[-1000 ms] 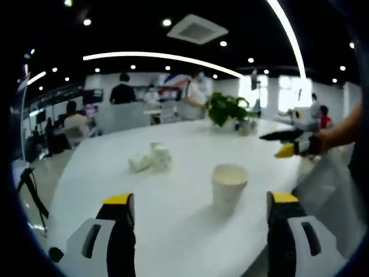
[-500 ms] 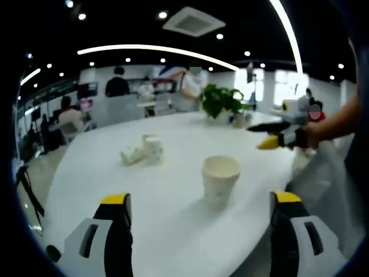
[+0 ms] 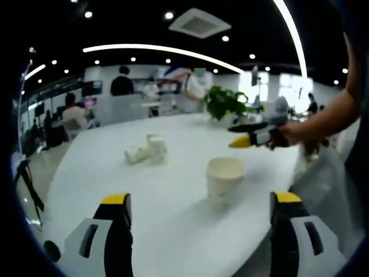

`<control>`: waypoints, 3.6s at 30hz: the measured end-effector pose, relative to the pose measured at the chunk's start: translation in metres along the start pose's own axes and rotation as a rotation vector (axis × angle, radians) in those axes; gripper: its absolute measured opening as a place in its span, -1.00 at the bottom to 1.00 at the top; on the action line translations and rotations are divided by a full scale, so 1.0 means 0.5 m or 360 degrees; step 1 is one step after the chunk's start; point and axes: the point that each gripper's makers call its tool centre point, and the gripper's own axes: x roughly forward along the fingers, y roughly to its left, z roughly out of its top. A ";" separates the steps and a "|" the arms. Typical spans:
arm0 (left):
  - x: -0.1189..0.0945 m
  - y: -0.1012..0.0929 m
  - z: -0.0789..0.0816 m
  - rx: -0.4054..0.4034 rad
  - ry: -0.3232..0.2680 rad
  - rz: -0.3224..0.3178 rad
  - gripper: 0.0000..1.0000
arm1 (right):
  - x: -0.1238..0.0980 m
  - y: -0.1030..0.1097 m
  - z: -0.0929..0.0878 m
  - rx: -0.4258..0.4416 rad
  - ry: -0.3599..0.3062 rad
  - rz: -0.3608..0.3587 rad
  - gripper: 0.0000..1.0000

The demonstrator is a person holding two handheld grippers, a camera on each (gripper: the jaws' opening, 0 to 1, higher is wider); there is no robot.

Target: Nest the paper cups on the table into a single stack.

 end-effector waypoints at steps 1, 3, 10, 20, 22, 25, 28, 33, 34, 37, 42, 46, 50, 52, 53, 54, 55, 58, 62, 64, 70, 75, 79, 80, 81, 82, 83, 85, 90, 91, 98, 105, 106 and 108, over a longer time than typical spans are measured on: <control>0.000 0.000 -0.001 0.0004 0.0004 0.0001 0.98 | 0.015 0.000 0.001 0.0003 0.0001 0.0008 0.95; 0.001 -0.001 -0.002 0.0012 0.0010 0.0000 0.98 | 0.034 0.003 0.004 0.0010 -0.0002 0.0025 0.95; 0.004 -0.002 -0.010 0.0053 0.0048 0.0009 0.98 | 0.114 0.007 0.020 -0.0010 -0.0035 0.0072 0.95; 0.000 0.012 -0.009 0.0008 0.0039 0.0051 0.98 | 0.216 0.012 0.013 -0.0043 0.0008 0.0100 0.86; 0.001 0.010 -0.012 0.0008 0.0048 0.0042 0.98 | 0.238 0.017 0.016 -0.0038 0.0009 0.0122 0.86; 0.004 0.007 -0.017 0.0026 0.0066 0.0036 0.98 | 0.267 0.021 0.018 -0.0046 0.0018 0.0141 0.86; 0.003 0.010 -0.017 0.0029 0.0071 0.0048 0.98 | 0.293 0.019 0.020 -0.0036 0.0008 0.0152 0.86; 0.004 0.014 -0.023 0.0044 0.0087 0.0060 0.98 | 0.339 0.008 0.035 -0.0014 -0.0021 0.0135 0.71; 0.004 0.014 -0.024 0.0049 0.0090 0.0061 0.98 | 0.346 0.005 0.034 -0.0007 -0.0020 0.0130 0.71; 0.005 0.013 -0.028 0.0075 0.0107 0.0063 0.98 | 0.366 0.003 0.023 0.0008 0.0016 0.0120 0.67; 0.008 0.010 -0.034 0.0083 0.0128 0.0050 0.98 | 0.382 0.006 0.010 -0.0001 0.0053 0.0104 0.62; 0.009 0.007 -0.036 0.0089 0.0134 0.0042 0.98 | 0.388 0.004 0.001 -0.0005 0.0067 0.0076 0.47; 0.008 0.011 -0.034 0.0082 0.0125 0.0056 0.98 | 0.398 0.011 -0.007 -0.0029 0.0088 0.0059 0.30; 0.008 0.011 -0.036 0.0077 0.0129 0.0056 0.98 | 0.408 0.011 -0.012 -0.0028 0.0101 0.0052 0.23; 0.008 0.010 -0.035 0.0079 0.0127 0.0053 0.98 | 0.413 0.009 -0.016 -0.0030 0.0117 0.0044 0.21; 0.009 0.009 -0.035 0.0082 0.0125 0.0051 0.98 | 0.415 0.009 -0.018 -0.0022 0.0127 0.0041 0.18; 0.009 0.009 -0.035 0.0085 0.0126 0.0050 0.97 | 0.418 0.009 -0.020 -0.0011 0.0135 0.0041 0.15; 0.008 0.011 -0.034 0.0085 0.0123 0.0055 0.97 | 0.430 0.004 -0.023 0.0015 0.0165 0.0022 0.05; 0.008 0.013 -0.033 0.0079 0.0119 0.0060 0.96 | 0.440 -0.004 -0.026 0.0017 0.0194 -0.0003 -0.18; 0.008 0.013 -0.032 0.0070 0.0113 0.0059 0.96 | 0.441 -0.006 -0.026 0.0028 0.0193 -0.0006 -0.19; 0.006 0.015 -0.027 0.0056 0.0094 0.0064 0.97 | 0.427 -0.001 -0.026 0.0038 0.0173 0.0001 -0.21; 0.007 0.010 -0.027 0.0059 0.0091 0.0043 0.98 | 0.419 0.001 -0.018 0.0043 0.0151 0.0017 -0.22; 0.008 0.003 -0.030 0.0099 0.0109 0.0024 0.98 | 0.412 -0.002 -0.008 0.0043 0.0139 0.0024 -0.22; 0.008 0.002 -0.031 0.0098 0.0111 0.0020 0.98 | 0.411 -0.004 -0.007 0.0041 0.0141 0.0025 -0.22; 0.008 0.003 -0.031 0.0098 0.0114 0.0020 0.98 | 0.406 -0.003 -0.001 0.0039 0.0139 0.0024 -0.22; 0.008 0.003 -0.032 0.0097 0.0114 0.0021 0.98 | 0.403 -0.003 0.003 0.0043 0.0140 0.0024 -0.22; 0.009 0.003 -0.031 0.0092 0.0112 0.0020 0.98 | 0.400 -0.005 0.006 0.0066 0.0151 0.0022 -0.23; 0.008 0.003 -0.031 0.0095 0.0111 0.0019 0.98 | 0.395 -0.009 0.018 0.0092 0.0140 0.0021 -0.24; 0.009 0.000 -0.034 0.0127 0.0124 0.0011 0.98 | 0.383 -0.011 0.040 0.0109 0.0137 0.0025 -0.26; 0.009 0.000 -0.034 0.0126 0.0125 0.0009 0.98 | 0.381 -0.012 0.046 0.0115 0.0135 0.0027 -0.26; 0.008 0.002 -0.032 0.0109 0.0117 0.0015 0.98 | 0.365 -0.025 0.100 0.0083 0.0076 0.0038 -0.25; 0.007 -0.004 -0.032 0.0122 0.0119 0.0003 0.98 | 0.339 -0.046 0.144 0.0017 0.0095 0.0012 -0.24; 0.007 -0.005 -0.032 0.0122 0.0118 0.0002 0.98 | 0.333 -0.051 0.157 -0.0012 0.0070 -0.0002 -0.24; 0.007 -0.005 -0.032 0.0126 0.0118 0.0002 0.98 | 0.326 -0.058 0.168 0.0003 0.0067 -0.0007 -0.25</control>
